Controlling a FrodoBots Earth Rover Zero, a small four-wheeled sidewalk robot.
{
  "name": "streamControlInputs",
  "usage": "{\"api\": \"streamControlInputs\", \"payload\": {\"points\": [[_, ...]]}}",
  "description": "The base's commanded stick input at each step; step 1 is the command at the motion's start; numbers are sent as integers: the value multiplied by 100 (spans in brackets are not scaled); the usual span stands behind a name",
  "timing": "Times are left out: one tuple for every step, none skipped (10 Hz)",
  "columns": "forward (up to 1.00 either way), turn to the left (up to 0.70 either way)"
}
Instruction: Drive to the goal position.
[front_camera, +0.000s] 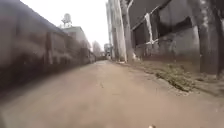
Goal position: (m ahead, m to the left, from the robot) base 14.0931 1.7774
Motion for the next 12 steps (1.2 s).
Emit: {"api": "streamControlInputs", "payload": {"points": [[100, 0], [100, 0], [100, 0], [100, 0], [100, 0], [100, 0], [100, 0], [100, 0], [100, 0], [100, 0], [100, 0], [100, 0]]}}
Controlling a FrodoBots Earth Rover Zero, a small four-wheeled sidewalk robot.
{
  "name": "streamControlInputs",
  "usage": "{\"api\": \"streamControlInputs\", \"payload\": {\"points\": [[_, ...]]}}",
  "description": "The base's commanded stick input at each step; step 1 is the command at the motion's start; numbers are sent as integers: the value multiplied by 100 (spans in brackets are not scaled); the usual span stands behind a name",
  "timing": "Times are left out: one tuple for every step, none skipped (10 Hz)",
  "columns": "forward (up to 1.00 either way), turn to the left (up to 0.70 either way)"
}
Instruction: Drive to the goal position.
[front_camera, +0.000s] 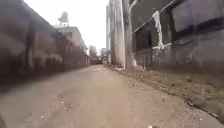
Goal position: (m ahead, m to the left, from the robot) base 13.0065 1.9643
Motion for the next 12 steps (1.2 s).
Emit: {"api": "streamControlInputs", "payload": {"points": [[100, 10], [100, 25], [100, 4], [100, 0], [100, 0], [100, 0], [100, 0], [100, 0], [100, 0], [100, 0], [100, 0], [100, 0]]}}
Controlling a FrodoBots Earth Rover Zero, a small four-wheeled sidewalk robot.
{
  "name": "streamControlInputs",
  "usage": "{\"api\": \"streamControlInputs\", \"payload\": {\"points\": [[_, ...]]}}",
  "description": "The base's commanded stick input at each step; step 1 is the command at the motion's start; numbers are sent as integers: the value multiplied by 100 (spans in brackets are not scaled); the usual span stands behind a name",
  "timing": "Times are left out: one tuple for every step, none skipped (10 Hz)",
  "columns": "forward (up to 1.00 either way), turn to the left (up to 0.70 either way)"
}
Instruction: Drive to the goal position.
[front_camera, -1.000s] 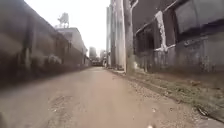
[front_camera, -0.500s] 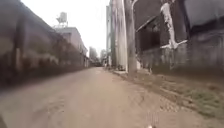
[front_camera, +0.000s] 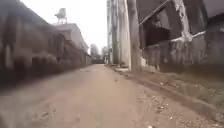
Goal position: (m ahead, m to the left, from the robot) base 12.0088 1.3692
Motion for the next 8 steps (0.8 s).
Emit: {"api": "streamControlInputs", "payload": {"points": [[100, 0], [100, 0], [100, 0], [100, 0], [100, 0], [100, 0], [100, 0], [100, 0]]}}
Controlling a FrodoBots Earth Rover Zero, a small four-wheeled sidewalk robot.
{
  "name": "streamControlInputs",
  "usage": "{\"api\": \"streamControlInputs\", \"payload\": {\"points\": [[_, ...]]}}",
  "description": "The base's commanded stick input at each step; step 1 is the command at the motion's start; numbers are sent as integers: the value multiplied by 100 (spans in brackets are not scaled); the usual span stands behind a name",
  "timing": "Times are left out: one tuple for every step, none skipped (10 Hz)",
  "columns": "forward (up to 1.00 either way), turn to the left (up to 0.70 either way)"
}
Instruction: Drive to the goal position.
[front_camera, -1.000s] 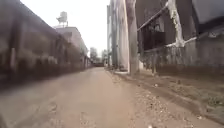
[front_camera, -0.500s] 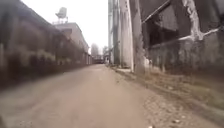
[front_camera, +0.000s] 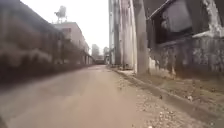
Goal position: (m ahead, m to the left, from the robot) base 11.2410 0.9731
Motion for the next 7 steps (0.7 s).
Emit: {"api": "streamControlInputs", "payload": {"points": [[100, 0], [100, 3], [100, 25], [100, 10], [100, 0], [100, 0], [100, 0]]}}
